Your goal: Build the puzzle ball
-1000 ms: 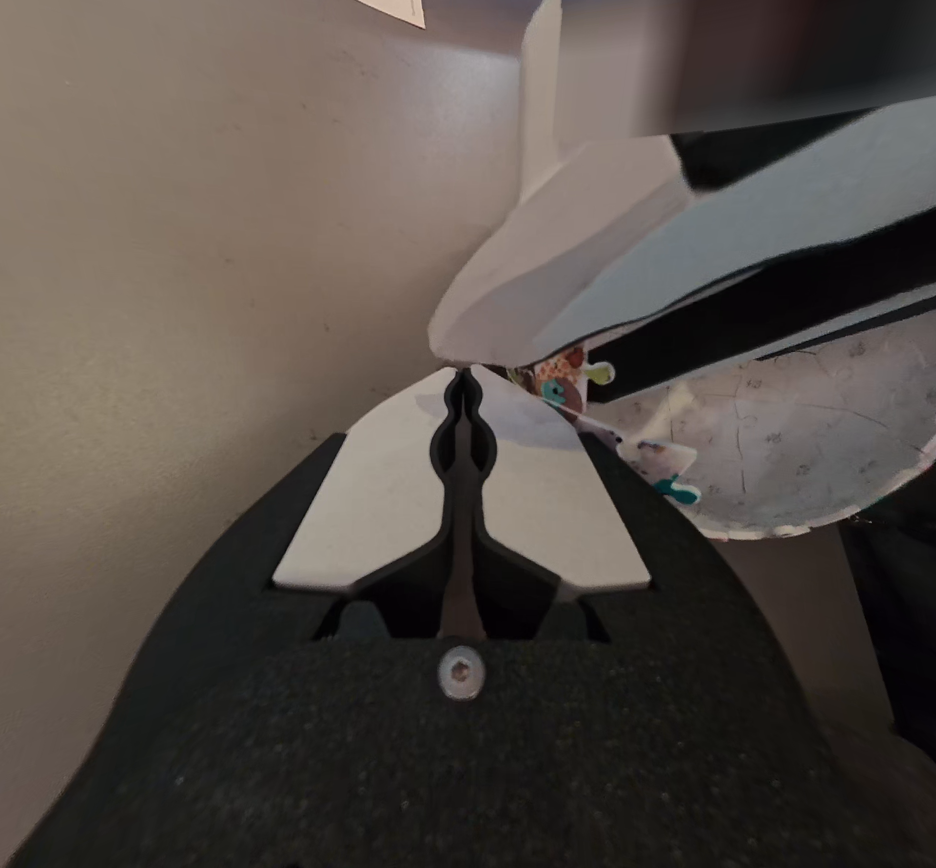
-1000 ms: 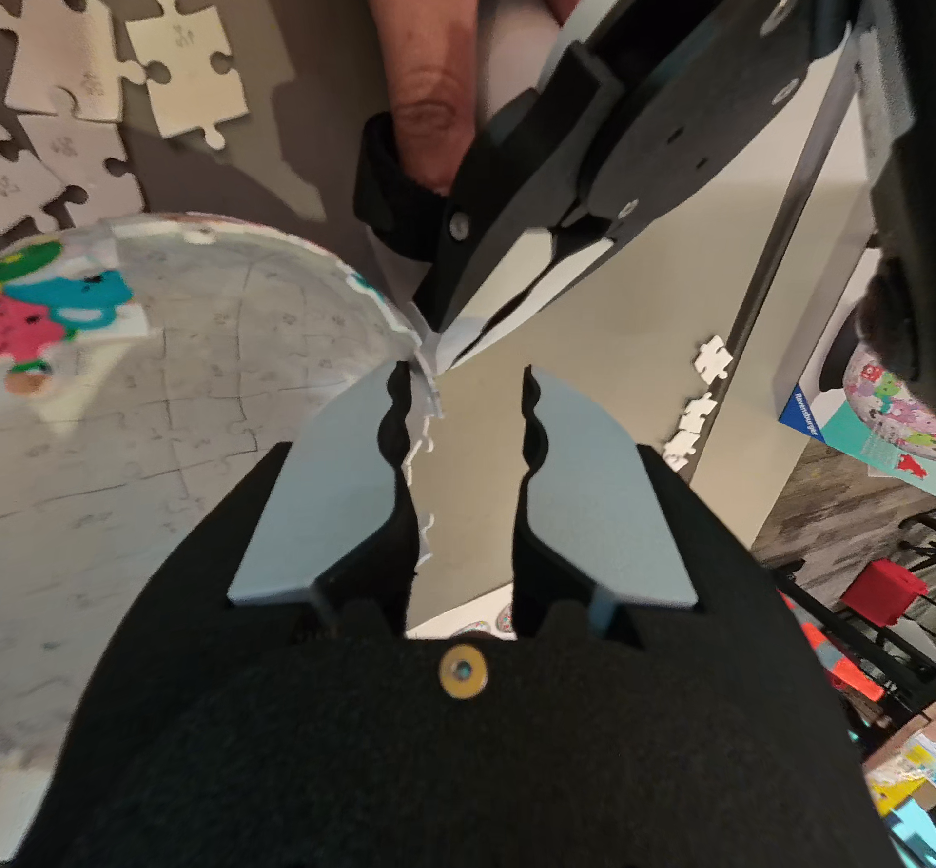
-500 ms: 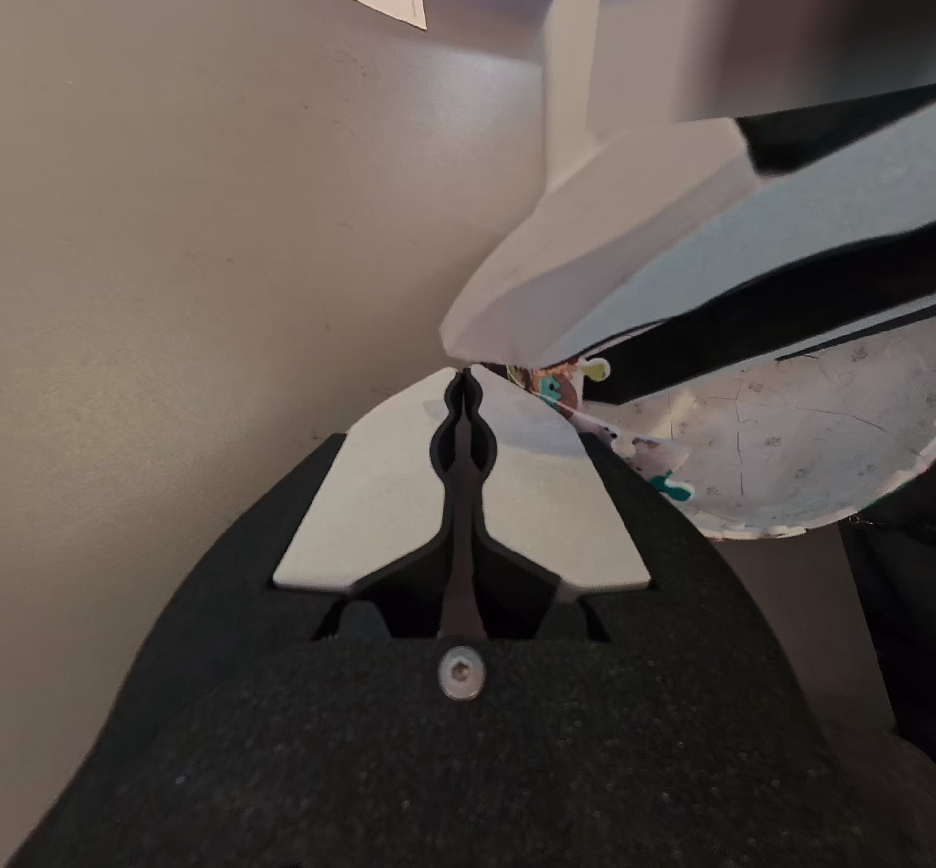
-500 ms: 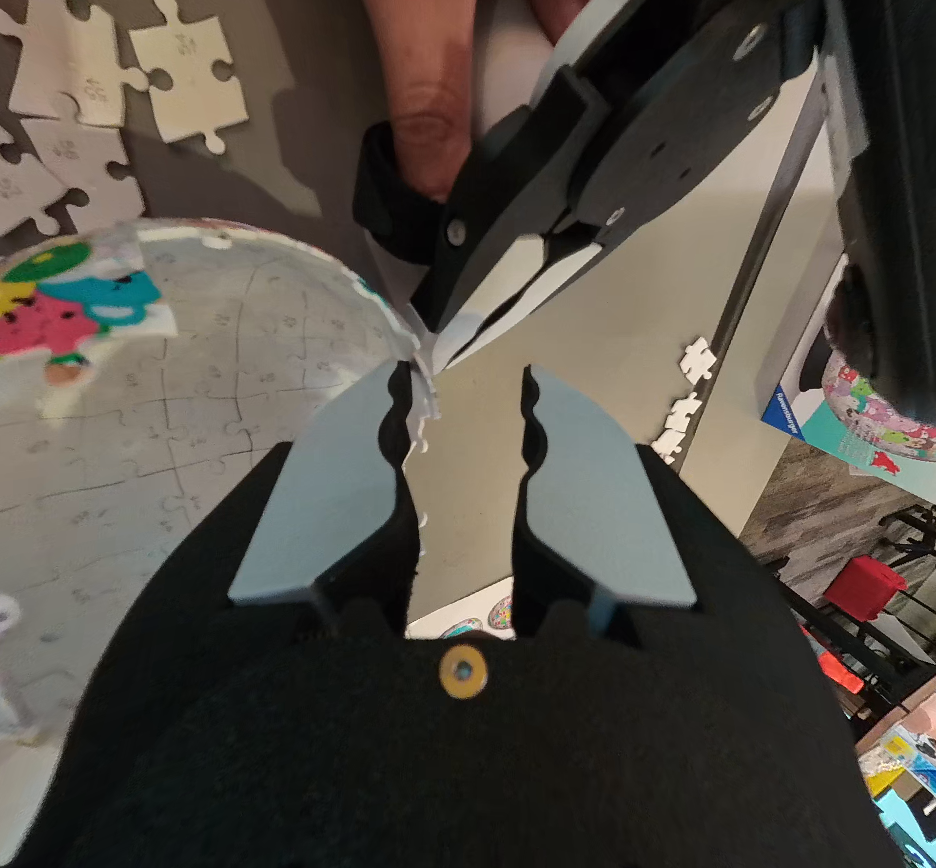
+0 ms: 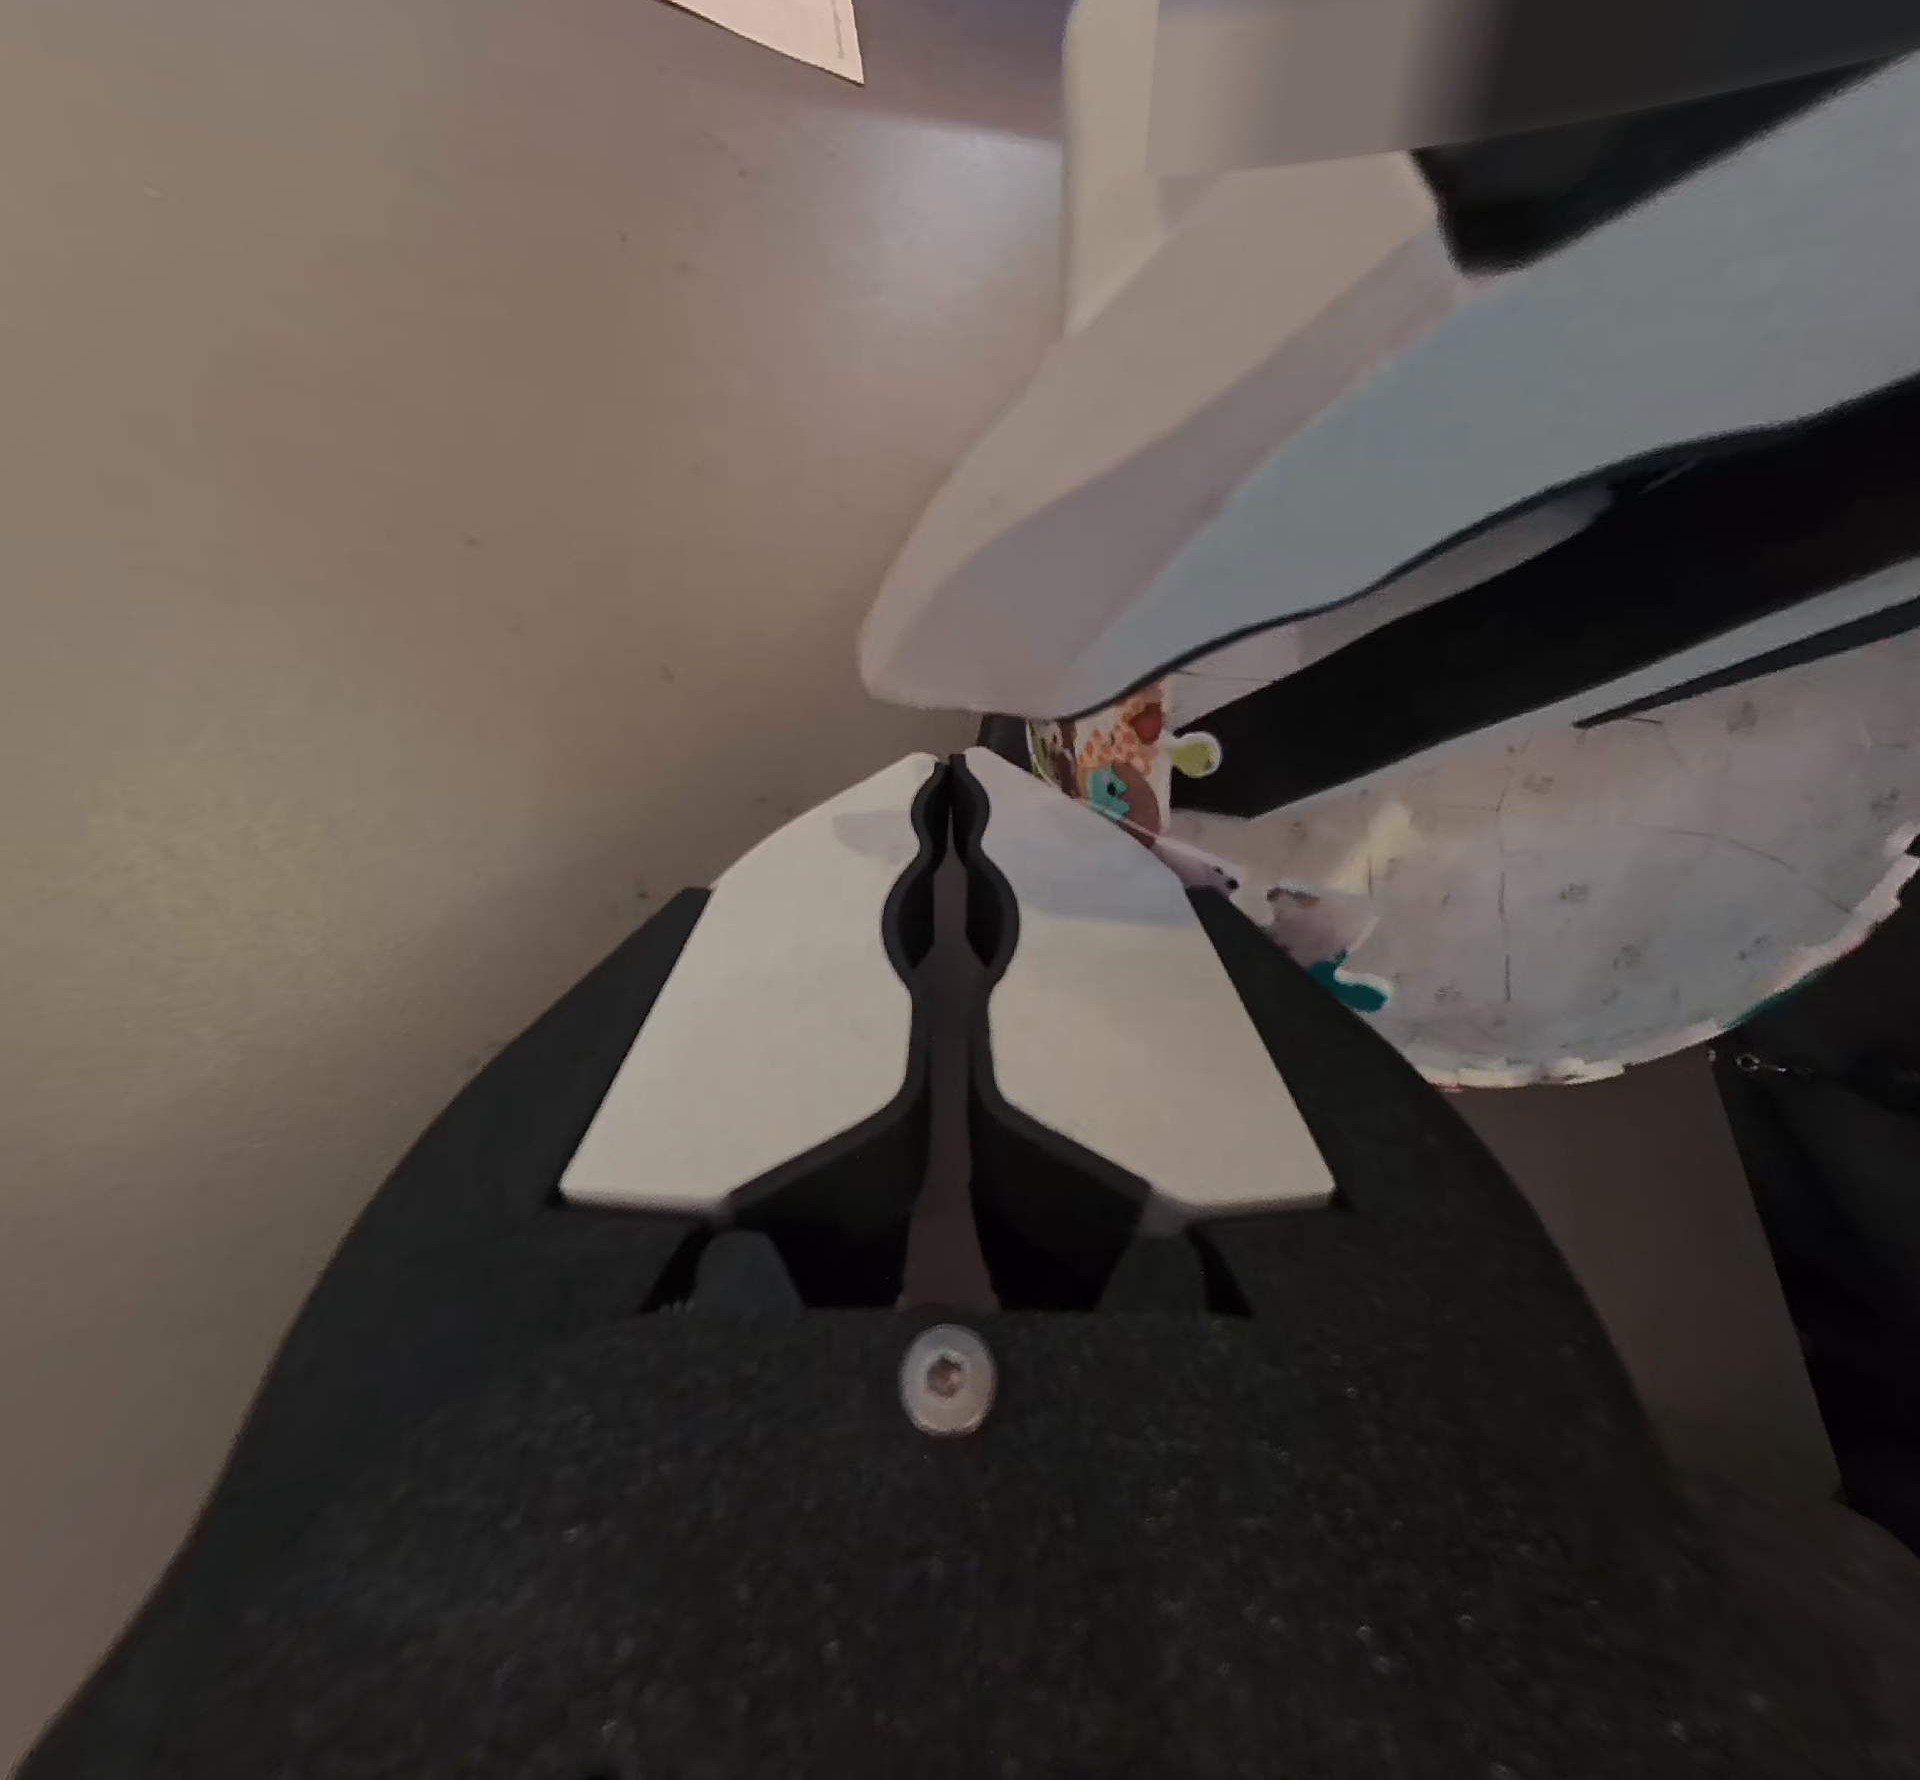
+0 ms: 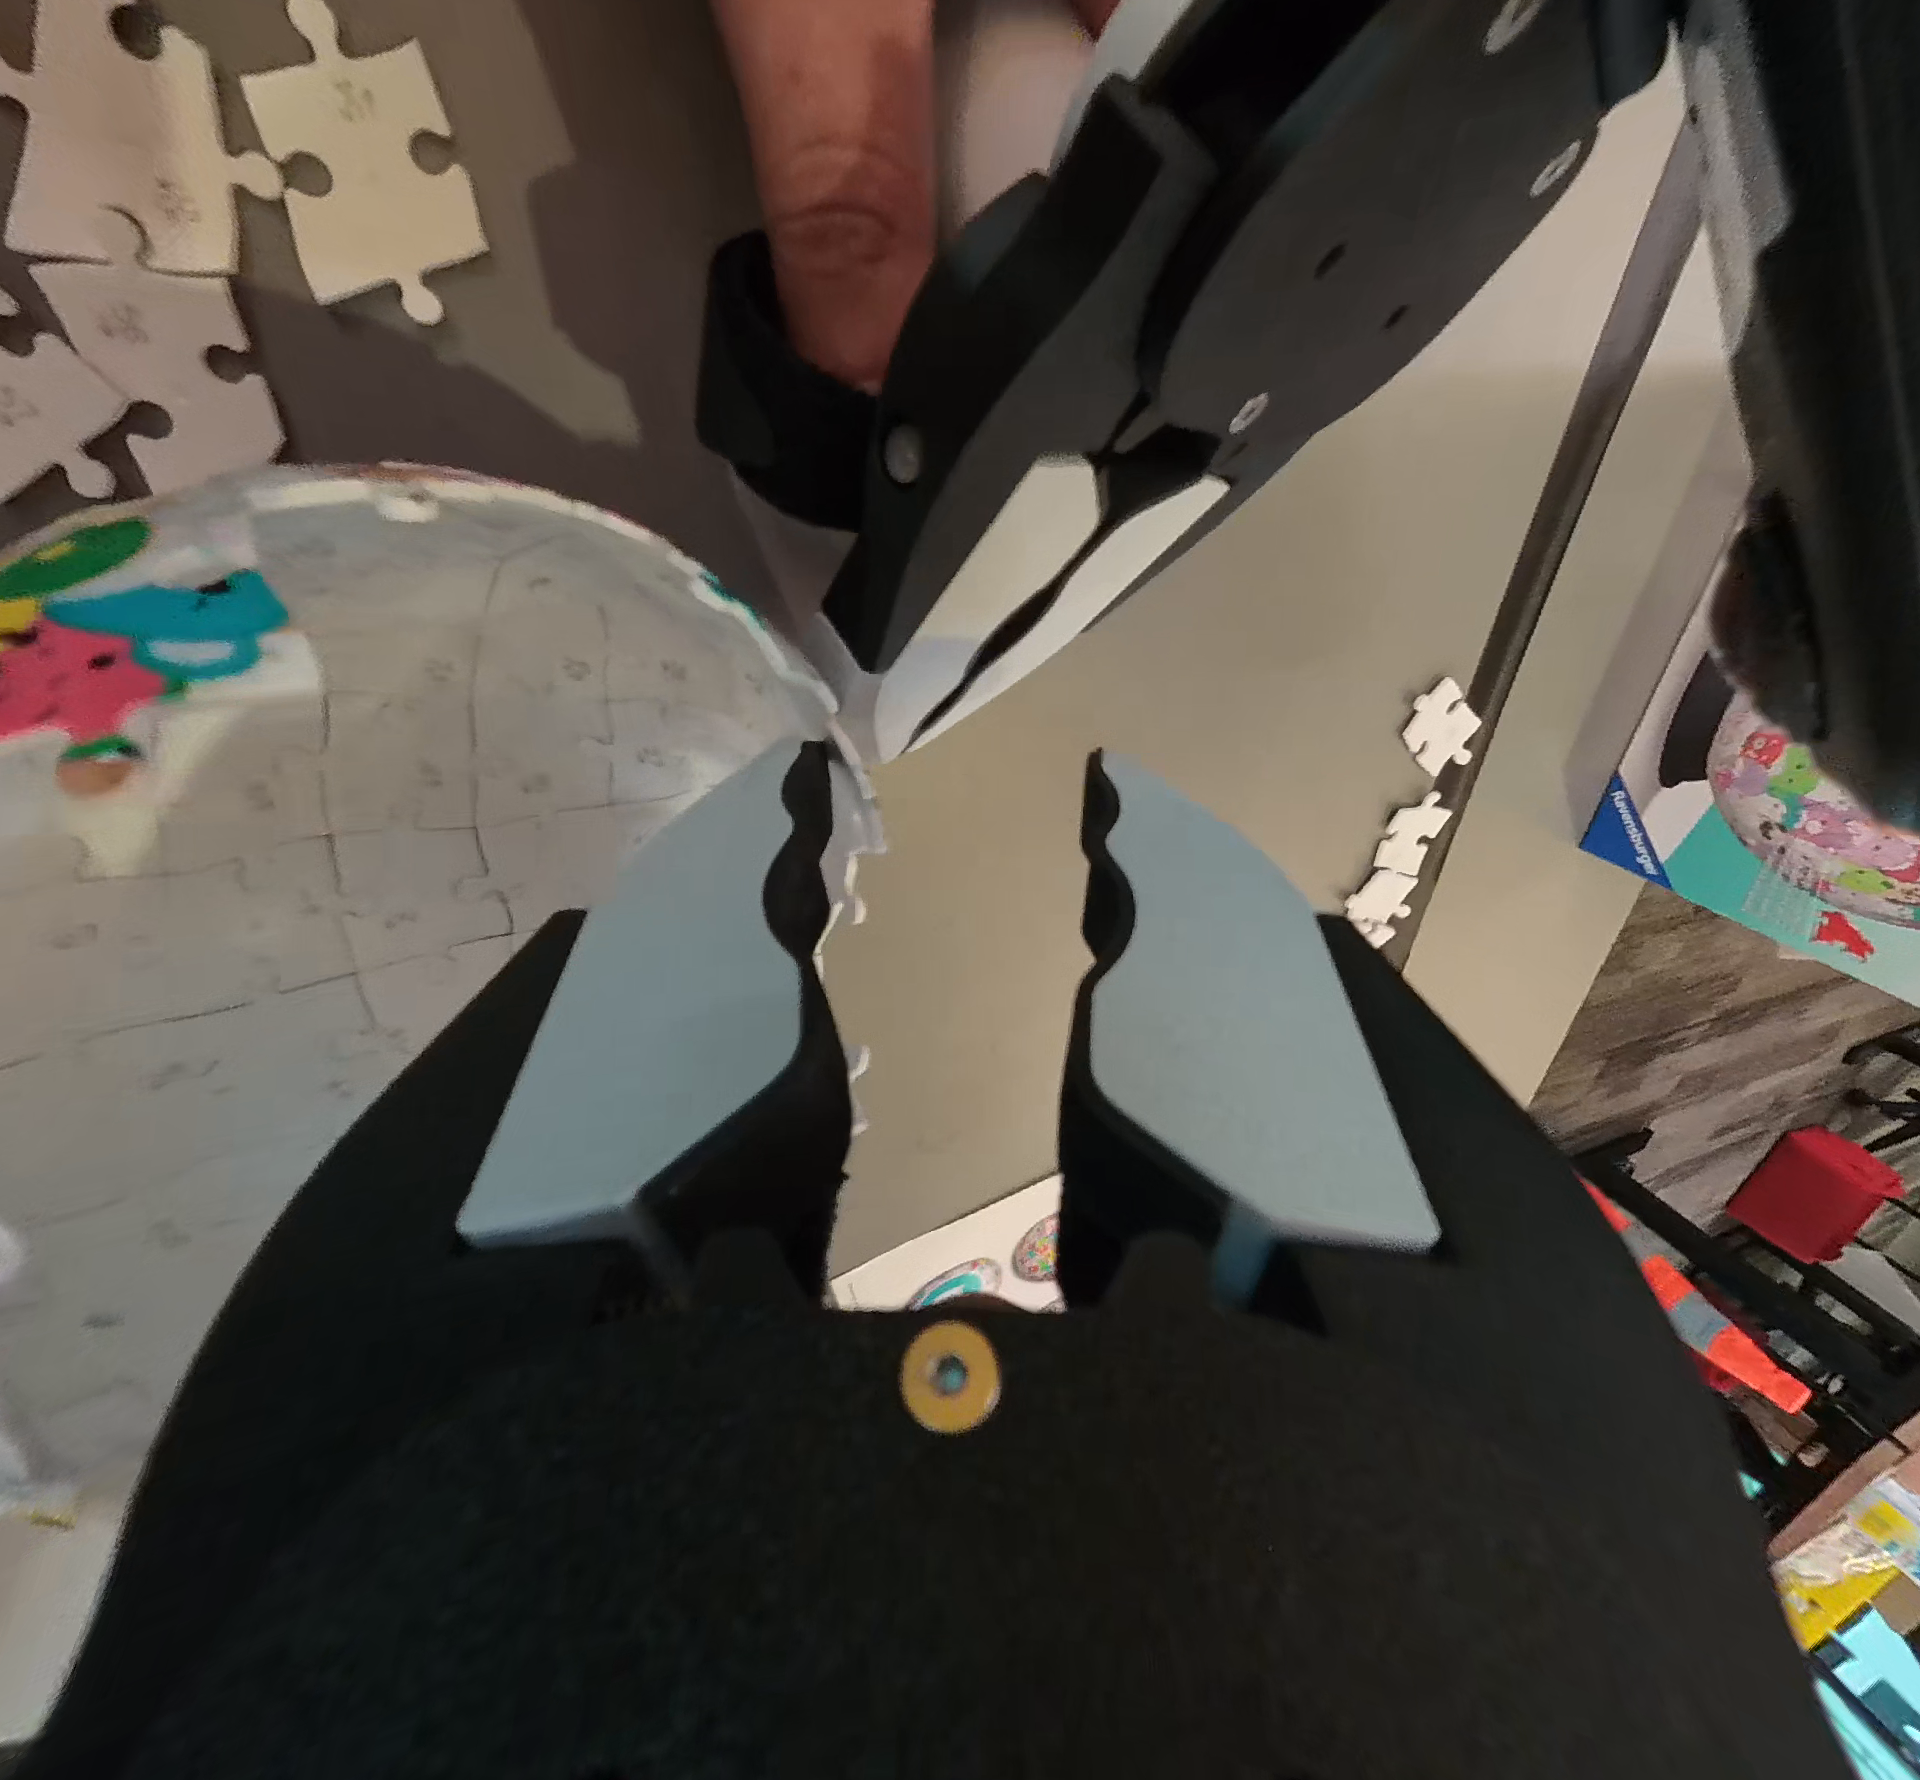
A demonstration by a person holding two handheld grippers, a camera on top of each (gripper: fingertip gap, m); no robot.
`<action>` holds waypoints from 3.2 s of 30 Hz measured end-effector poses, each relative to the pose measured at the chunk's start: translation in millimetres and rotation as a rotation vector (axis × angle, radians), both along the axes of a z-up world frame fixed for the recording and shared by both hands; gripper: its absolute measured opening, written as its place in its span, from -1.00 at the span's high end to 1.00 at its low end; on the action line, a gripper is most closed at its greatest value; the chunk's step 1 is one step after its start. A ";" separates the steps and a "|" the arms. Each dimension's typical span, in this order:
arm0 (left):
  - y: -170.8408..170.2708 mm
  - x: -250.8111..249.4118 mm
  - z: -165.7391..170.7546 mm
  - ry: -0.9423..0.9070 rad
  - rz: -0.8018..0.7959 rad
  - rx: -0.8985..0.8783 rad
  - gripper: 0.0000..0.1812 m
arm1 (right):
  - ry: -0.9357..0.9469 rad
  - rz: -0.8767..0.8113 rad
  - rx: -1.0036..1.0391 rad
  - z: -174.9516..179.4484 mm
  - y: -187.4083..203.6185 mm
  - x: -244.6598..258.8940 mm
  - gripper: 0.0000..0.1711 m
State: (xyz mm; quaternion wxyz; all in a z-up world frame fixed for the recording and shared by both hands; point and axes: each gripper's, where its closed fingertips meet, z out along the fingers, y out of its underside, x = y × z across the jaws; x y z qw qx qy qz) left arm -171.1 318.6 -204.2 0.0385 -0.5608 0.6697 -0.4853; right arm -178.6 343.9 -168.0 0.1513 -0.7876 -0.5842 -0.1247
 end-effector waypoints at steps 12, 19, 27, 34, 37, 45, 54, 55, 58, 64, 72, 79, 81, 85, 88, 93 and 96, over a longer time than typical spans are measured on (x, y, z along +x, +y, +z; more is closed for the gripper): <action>45.3 -8.5 24.0 -0.114 0.205 0.034 0.99 | 0.393 -0.143 0.226 93.7 -33.3 28.7 0.47; 65.5 -81.5 115.4 -0.320 0.506 0.154 0.68 | 0.915 -0.347 0.363 79.1 -122.1 56.5 0.37; -47.4 -128.4 98.5 -0.250 0.493 0.230 0.26 | 1.155 -0.402 0.421 32.7 -172.6 41.5 0.25; -103.1 -120.2 57.8 -0.228 0.533 0.308 0.30 | 1.152 -0.341 0.407 32.9 -184.4 25.0 0.27; -118.5 -113.2 39.4 -0.171 0.480 0.361 0.32 | 1.139 -0.329 0.397 31.0 -189.5 21.9 0.35; -100.0 -116.7 3.4 0.032 0.523 0.565 0.41 | 0.903 -0.376 0.248 -18.8 -192.7 16.1 0.40; -59.7 -139.8 3.1 0.051 0.646 0.494 0.39 | 0.944 -0.396 0.226 -21.2 -189.1 17.3 0.47; -57.3 -139.1 1.6 0.057 0.643 0.508 0.39 | 0.943 -0.405 0.238 -21.1 -186.9 19.6 0.45; -51.0 -135.2 -0.8 0.068 0.630 0.536 0.38 | 0.970 -0.404 0.254 -17.5 -183.2 22.6 0.46; -35.3 -136.7 4.4 0.041 0.659 0.498 0.38 | 1.016 -0.415 0.339 -6.2 -171.3 39.7 0.37; 10.4 -141.2 24.6 -0.153 0.781 0.477 0.38 | 0.871 -0.347 0.289 -19.0 -135.9 91.0 0.37; 71.3 -102.3 45.7 -0.327 0.822 0.430 0.31 | 0.959 -0.333 0.521 8.3 -57.3 136.1 0.32; 83.6 -89.8 47.1 -0.335 0.826 0.371 0.33 | 0.975 -0.386 0.568 8.0 -44.7 145.4 0.36; 100.5 -77.4 51.7 -0.363 0.821 0.266 0.44 | 0.957 -0.395 0.579 7.1 -39.3 148.3 0.33; 112.0 -75.1 58.7 -0.410 0.836 0.206 0.44 | 0.971 -0.408 0.576 7.5 -38.6 150.3 0.37; 109.6 -66.8 55.1 -0.388 0.787 0.188 0.44 | 0.955 -0.432 0.657 21.2 -5.5 160.3 0.41; 102.0 -62.1 50.4 -0.364 0.741 0.231 0.45 | 0.655 -0.426 0.340 -14.3 25.9 172.8 0.37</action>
